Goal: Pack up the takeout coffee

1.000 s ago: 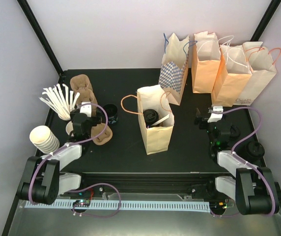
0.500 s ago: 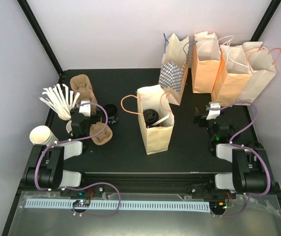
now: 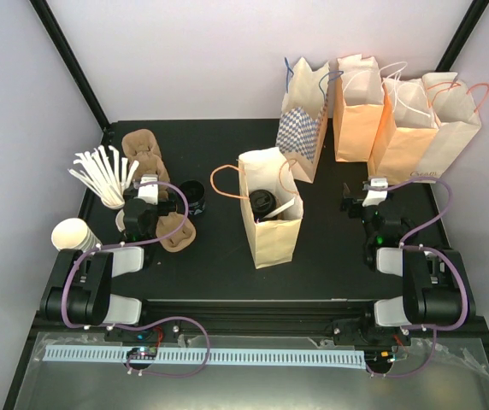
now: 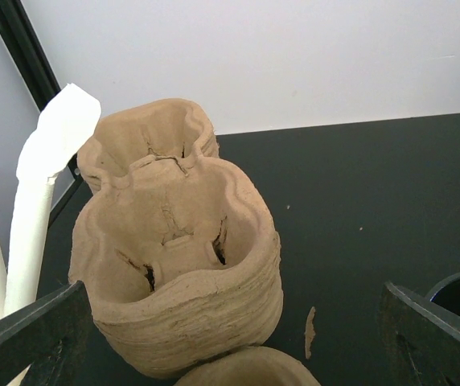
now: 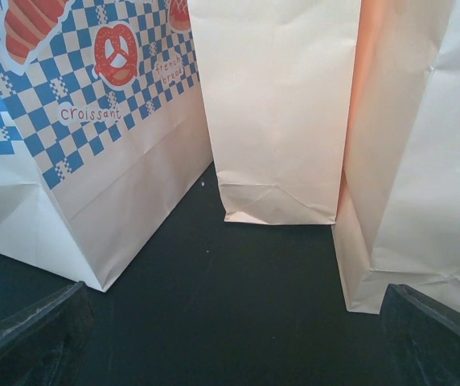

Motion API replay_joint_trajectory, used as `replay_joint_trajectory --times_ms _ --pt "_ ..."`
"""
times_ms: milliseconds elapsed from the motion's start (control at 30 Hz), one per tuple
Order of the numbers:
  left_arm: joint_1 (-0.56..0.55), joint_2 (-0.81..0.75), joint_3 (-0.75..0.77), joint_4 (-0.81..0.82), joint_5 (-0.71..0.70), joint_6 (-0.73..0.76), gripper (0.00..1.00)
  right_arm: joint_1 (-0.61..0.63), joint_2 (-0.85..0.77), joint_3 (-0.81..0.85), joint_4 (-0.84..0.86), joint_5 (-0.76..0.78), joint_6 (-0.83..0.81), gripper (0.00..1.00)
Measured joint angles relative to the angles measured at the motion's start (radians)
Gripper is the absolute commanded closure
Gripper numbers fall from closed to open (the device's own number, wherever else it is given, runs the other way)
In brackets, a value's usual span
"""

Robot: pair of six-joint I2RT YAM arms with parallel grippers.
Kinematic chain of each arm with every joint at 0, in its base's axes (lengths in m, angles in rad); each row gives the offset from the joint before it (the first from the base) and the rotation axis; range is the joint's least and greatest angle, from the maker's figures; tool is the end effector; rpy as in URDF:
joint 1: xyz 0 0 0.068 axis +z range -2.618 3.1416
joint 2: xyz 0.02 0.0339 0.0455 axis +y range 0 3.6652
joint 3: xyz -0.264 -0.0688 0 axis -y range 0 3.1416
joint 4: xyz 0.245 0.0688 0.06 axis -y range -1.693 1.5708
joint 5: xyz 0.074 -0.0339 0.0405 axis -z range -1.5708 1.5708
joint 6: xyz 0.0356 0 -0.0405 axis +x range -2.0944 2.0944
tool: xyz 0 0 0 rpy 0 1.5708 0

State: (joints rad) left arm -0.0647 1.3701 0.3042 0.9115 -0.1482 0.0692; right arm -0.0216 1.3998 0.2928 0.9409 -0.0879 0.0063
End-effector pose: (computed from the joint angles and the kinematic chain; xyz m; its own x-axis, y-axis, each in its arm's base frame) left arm 0.2461 -0.0107 0.1700 -0.1587 0.0788 -0.9842 -0.0708 0.9933 0.0910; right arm 0.2463 -0.0022 0.1633 -0.1657 0.0099 -0.9861 -0.0640 0.9977 0.0207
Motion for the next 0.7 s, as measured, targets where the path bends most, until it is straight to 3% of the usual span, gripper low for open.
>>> replay_joint_trajectory --times_ms 700 --pt "0.001 0.0 0.0 0.001 0.001 -0.001 0.01 0.0 0.0 0.0 0.009 0.006 0.0 0.0"
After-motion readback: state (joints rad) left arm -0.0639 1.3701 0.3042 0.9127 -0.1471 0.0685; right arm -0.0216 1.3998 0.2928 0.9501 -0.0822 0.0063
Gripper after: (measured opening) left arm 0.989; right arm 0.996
